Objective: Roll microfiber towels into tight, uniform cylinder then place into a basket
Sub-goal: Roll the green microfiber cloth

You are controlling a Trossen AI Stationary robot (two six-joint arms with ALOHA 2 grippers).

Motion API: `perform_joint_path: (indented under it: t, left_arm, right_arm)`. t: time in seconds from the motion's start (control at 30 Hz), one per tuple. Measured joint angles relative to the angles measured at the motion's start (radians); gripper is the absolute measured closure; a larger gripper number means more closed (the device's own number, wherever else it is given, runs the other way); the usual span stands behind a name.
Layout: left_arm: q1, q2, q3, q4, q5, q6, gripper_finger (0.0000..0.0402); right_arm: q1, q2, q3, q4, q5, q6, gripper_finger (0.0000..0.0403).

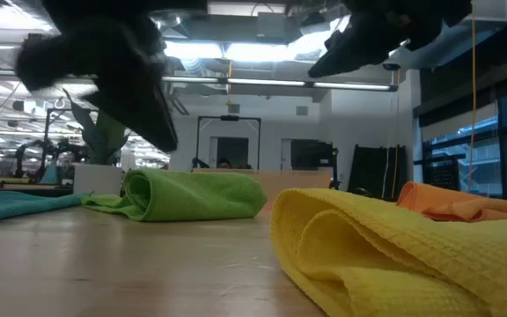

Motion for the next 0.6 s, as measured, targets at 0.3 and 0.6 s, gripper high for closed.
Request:
perform_joint_path:
  t: [0.3, 0.6]
  left_arm:
    - [0.043, 0.014, 0.001, 0.019, 0.023, -0.001, 0.0344]
    - [0.073, 0.014, 0.002, 0.021, 0.104, -0.005, 0.0327]
  right_arm:
    - [0.0, -0.005, -0.015, 0.012, 0.002, 0.003, 0.0283]
    - [0.0, -0.004, -0.015, 0.016, 0.002, 0.022, 0.0283]
